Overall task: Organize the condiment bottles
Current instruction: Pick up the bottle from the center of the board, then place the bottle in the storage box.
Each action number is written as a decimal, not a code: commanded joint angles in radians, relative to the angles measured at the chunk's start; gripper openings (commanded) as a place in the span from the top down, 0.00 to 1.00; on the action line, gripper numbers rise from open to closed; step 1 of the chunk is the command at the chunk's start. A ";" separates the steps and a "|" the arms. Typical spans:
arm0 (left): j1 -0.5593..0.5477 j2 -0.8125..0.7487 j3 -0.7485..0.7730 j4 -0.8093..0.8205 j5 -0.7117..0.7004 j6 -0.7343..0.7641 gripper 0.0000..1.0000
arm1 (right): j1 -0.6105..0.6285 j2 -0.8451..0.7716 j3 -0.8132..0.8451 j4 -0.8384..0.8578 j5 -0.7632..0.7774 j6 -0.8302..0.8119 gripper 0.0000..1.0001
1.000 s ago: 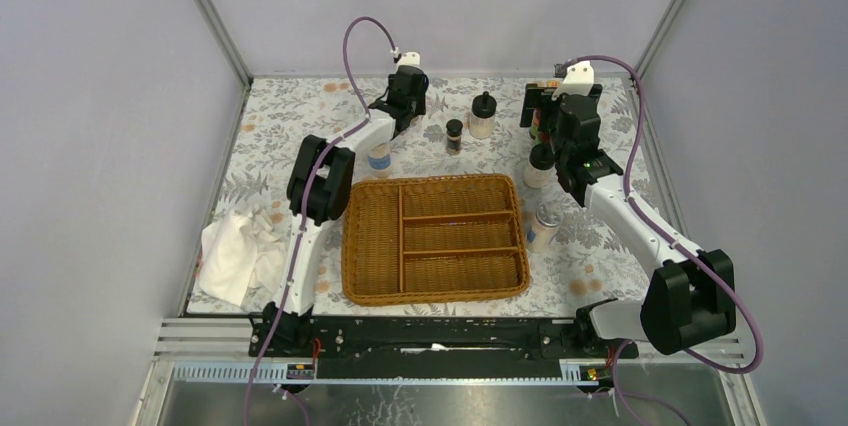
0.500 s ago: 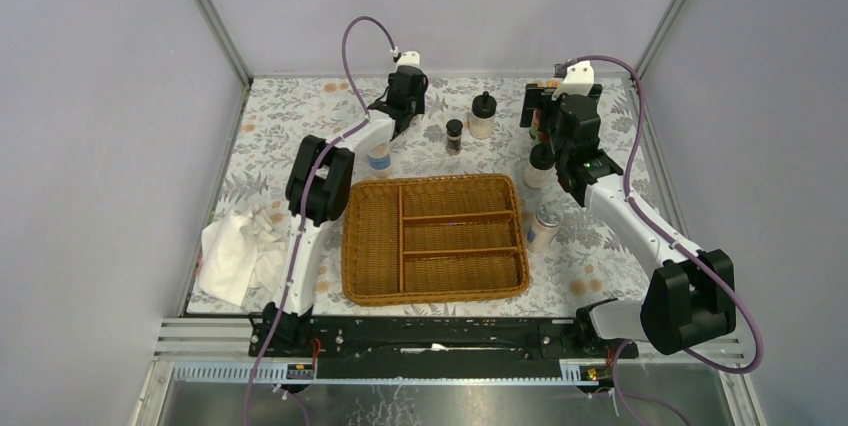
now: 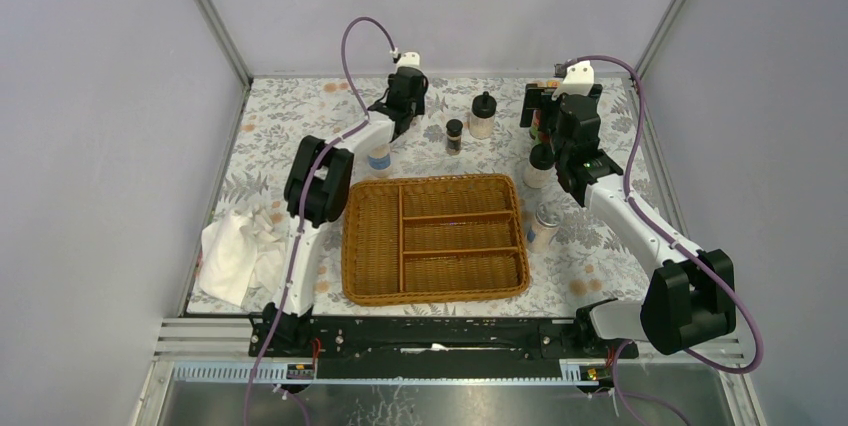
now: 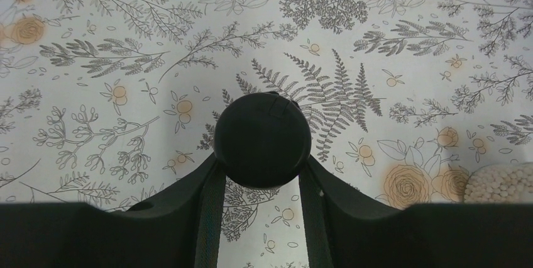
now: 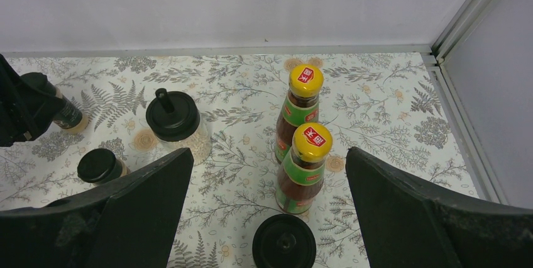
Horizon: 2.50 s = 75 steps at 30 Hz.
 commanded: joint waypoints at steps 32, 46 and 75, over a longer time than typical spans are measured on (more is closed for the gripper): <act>-0.111 -0.426 -0.266 0.035 -0.145 0.053 0.72 | 0.010 -0.104 -0.035 0.029 -0.015 0.069 0.00; -0.230 -0.619 -0.416 -0.065 -0.234 0.034 0.74 | 0.010 -0.134 -0.058 0.020 -0.035 0.098 0.00; -0.470 -0.856 -0.739 -0.101 -0.399 -0.170 0.80 | 0.010 -0.159 -0.084 0.036 -0.044 0.108 0.00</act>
